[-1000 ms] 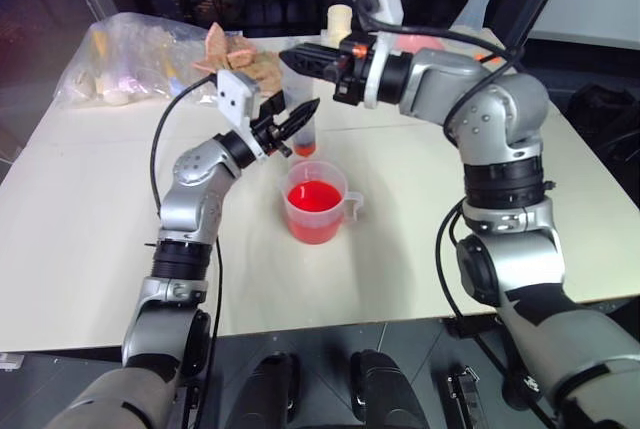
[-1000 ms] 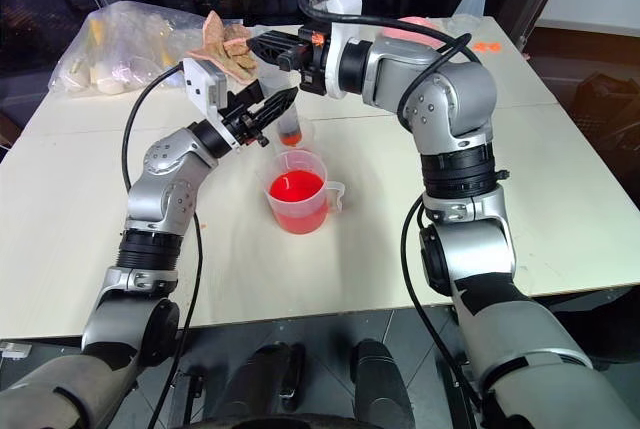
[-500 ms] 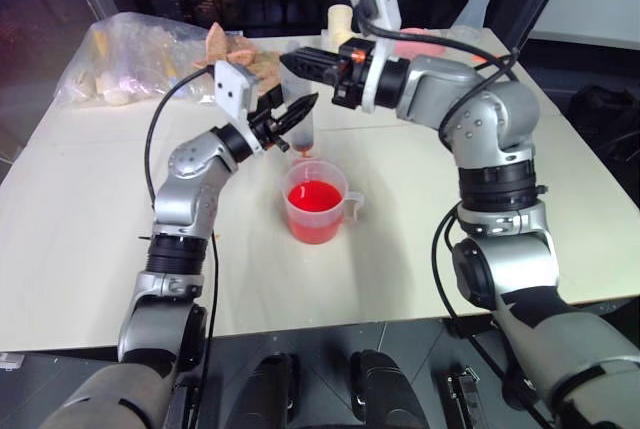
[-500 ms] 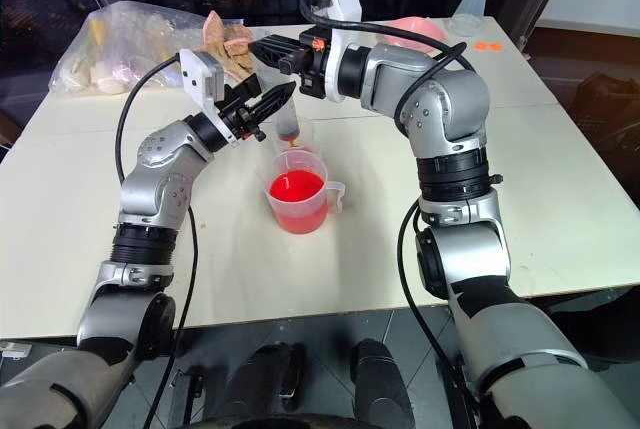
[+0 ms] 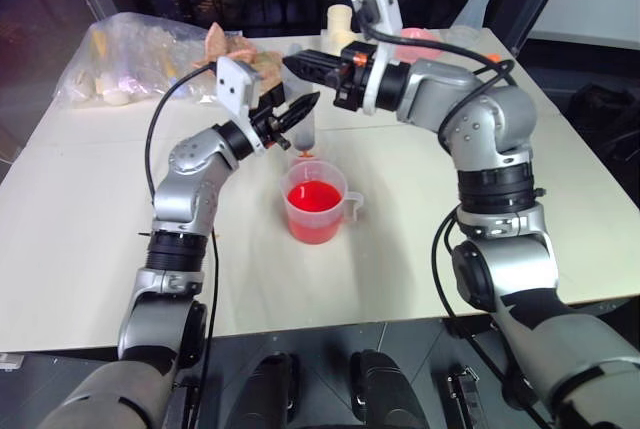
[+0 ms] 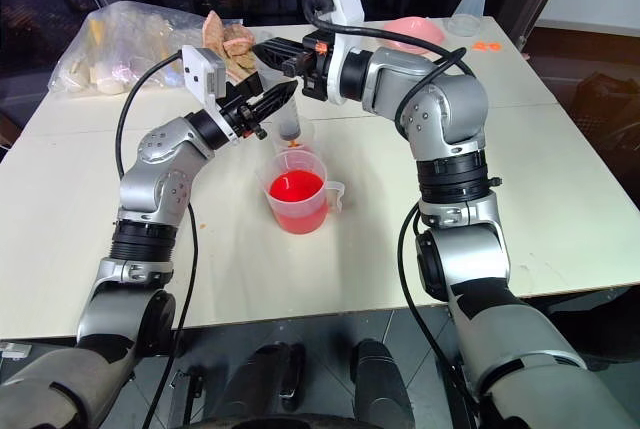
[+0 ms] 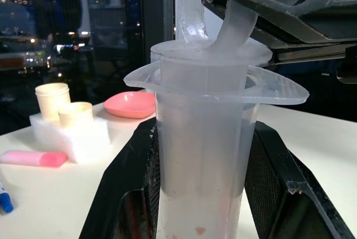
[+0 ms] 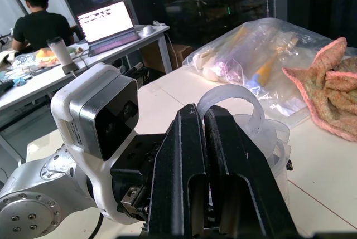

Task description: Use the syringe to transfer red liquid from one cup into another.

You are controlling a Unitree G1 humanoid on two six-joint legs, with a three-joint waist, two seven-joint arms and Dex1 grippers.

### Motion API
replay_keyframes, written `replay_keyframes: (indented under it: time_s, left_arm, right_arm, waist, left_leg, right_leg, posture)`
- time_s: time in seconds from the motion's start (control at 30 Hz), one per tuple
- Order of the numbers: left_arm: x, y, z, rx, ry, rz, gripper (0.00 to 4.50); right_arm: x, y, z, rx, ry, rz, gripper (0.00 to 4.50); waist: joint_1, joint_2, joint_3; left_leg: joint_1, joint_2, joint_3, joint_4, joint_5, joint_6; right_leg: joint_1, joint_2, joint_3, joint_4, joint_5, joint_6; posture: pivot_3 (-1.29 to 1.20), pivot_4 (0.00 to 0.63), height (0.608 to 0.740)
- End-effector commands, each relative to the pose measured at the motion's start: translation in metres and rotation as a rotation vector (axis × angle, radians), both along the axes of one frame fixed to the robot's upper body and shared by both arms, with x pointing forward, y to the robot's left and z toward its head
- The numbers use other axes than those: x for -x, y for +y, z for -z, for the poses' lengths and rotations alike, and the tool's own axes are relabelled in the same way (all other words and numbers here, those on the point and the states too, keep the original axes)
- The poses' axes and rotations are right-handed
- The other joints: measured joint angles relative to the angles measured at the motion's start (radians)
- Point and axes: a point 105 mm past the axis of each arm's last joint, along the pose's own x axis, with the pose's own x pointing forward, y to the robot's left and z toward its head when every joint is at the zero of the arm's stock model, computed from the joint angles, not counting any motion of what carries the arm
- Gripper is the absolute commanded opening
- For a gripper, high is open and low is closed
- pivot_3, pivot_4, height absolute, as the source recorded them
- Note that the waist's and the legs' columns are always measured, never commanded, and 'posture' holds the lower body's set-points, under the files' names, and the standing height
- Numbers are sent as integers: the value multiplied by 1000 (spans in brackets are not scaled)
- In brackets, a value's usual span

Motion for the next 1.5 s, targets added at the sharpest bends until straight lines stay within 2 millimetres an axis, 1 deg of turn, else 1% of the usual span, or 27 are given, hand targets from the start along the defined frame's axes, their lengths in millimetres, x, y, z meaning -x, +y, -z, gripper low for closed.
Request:
replay_keyframes:
  time_s: [0.03, 0.1, 0.17, 0.23, 0.43, 0.67, 0.77, 0.87, 0.93, 0.97, 1.03, 1.07, 1.13, 1.17, 1.27, 1.3, 1.33, 1.43, 1.5]
  left_arm:
    - [15, 8, -63, 97, -211, -3, 1517]
    - [16, 7, -61, 97, -208, -3, 1517]
    - [16, 7, -60, 102, -202, -1, 1517]
    - [15, 7, -60, 107, -195, 0, 1517]
    - [16, 8, -60, 128, -178, 3, 1517]
    - [14, 11, -61, 164, -142, 4, 1517]
    - [11, 15, -68, 199, -98, -11, 1517]
    - [2, 25, -79, 232, -22, -71, 1517]
    - [-8, 37, -87, 242, 98, -150, 1517]
    - [-14, 41, -86, 230, 197, -186, 1517]
    - [-17, 46, -82, 201, 326, -232, 1517]
    - [-21, 52, -76, 198, 423, -304, 1517]
    - [-24, 60, -67, 193, 535, -391, 1517]
    - [-24, 63, -54, 154, 654, -419, 1517]
    - [-11, 69, -13, 68, 927, -426, 1517]
    - [-8, 72, -2, 62, 978, -436, 1517]
    - [-7, 73, 5, 60, 1007, -445, 1517]
    - [-2, 83, 40, 64, 1072, -551, 1517]
    - [3, 85, 58, 67, 1102, -598, 1517]
  right_arm:
    - [1, 7, 24, 47, 106, -39, 875]
    - [0, 5, 20, 39, 94, -32, 1973]
    - [-4, 0, 15, 21, 90, 5, 2931]
    - [-4, -7, 10, 13, 79, 21, 3901]
    - [3, -38, -4, 3, 64, 65, 3901]
    - [13, -86, -19, -13, 50, 172, 3901]
    - [15, -97, -19, -15, 51, 208, 3901]
    - [16, -103, -14, -7, 61, 233, 3901]
    - [18, -106, -8, 5, 75, 242, 3901]
    - [19, -107, -5, 11, 82, 245, 3901]
    - [20, -107, -2, 17, 88, 246, 3901]
    - [21, -107, -1, 20, 92, 244, 3901]
    - [21, -106, 0, 23, 95, 242, 3901]
    - [21, -106, 0, 27, 97, 239, 3901]
    - [23, -101, 3, 50, 102, 211, 3901]
    - [24, -99, 3, 57, 103, 201, 3901]
    - [24, -98, 3, 62, 102, 196, 3901]
    - [25, -95, 2, 76, 97, 182, 3901]
    - [24, -94, 2, 85, 95, 178, 3901]
  waist:
    - [-2, 0, 0]
    - [-2, 0, 0]
    - [0, 0, 0]
    - [1, 0, 0]
    - [3, 1, 0]
    - [1, 1, 0]
    - [2, 1, 0]
    - [2, 1, 0]
    - [2, 0, 0]
    - [2, 0, 0]
    - [0, 0, 0]
    - [0, 0, 0]
    - [1, 0, 0]
    - [2, 0, 0]
    - [-1, 0, 0]
    - [-2, 0, 0]
    - [-2, 0, 0]
    - [-2, 1, 0]
    - [2, 0, 0]
  left_leg:
    - [0, 0, 0, 0, 0, 0]
    - [0, 0, 0, 0, 0, 0]
    - [0, 0, 0, 0, 0, 0]
    - [0, 0, 0, 0, 0, 0]
    - [-1, -1, -1, 0, 0, 0]
    - [-1, 0, -1, 0, -1, 2]
    - [-1, 0, -1, 0, -2, 3]
    - [-1, 0, -1, 0, -2, 3]
    - [-1, 0, -1, 0, -2, 3]
    - [-1, 0, -1, 0, -2, 3]
    - [-1, 0, -1, 0, -2, 3]
    - [-1, 0, -1, 0, -2, 3]
    - [0, 0, -1, 0, -2, 3]
    - [0, 0, -1, 0, -2, 3]
    - [0, 0, -1, 0, -1, 3]
    - [0, 0, -1, 0, -1, 3]
    - [0, 0, -1, 0, -1, 3]
    - [0, 0, -1, 0, 1, -2]
    - [0, 0, -1, 0, 2, -3]
  right_leg:
    - [0, 0, 0, 0, 0, 0]
    - [0, 0, 0, 0, 0, 0]
    - [0, 0, 0, 0, 0, 0]
    - [0, 0, 0, 0, 0, 0]
    - [0, -1, 0, 0, 0, 0]
    - [0, 0, 0, 0, 0, 0]
    - [0, 0, 0, 0, 0, 0]
    - [0, 0, 0, 0, 0, 0]
    - [0, 0, 0, 0, 0, 0]
    - [0, 0, 0, 0, 0, 0]
    - [0, 0, 0, 0, 0, 0]
    - [0, 0, 0, 0, 0, 0]
    - [0, 0, 0, 1, 0, 0]
    - [0, 0, 0, 1, 0, 0]
    - [0, 1, 0, 2, 0, 0]
    - [0, 1, 0, 2, 0, 0]
    - [-1, 1, 0, 2, 0, 0]
    - [-1, 0, 0, 2, 0, 0]
    - [-1, 0, 0, 2, 0, 0]
  posture:
    - [0, 150, 740]
    - [0, 150, 740]
    - [0, 150, 740]
    - [0, 150, 740]
    - [0, 150, 740]
    - [0, 150, 740]
    - [0, 150, 740]
    - [0, 150, 740]
    - [0, 150, 740]
    - [0, 150, 740]
    - [0, 150, 740]
    - [0, 150, 740]
    - [0, 150, 740]
    - [0, 150, 740]
    - [0, 150, 740]
    - [0, 150, 740]
    - [0, 150, 740]
    - [0, 150, 740]
    - [0, 150, 740]
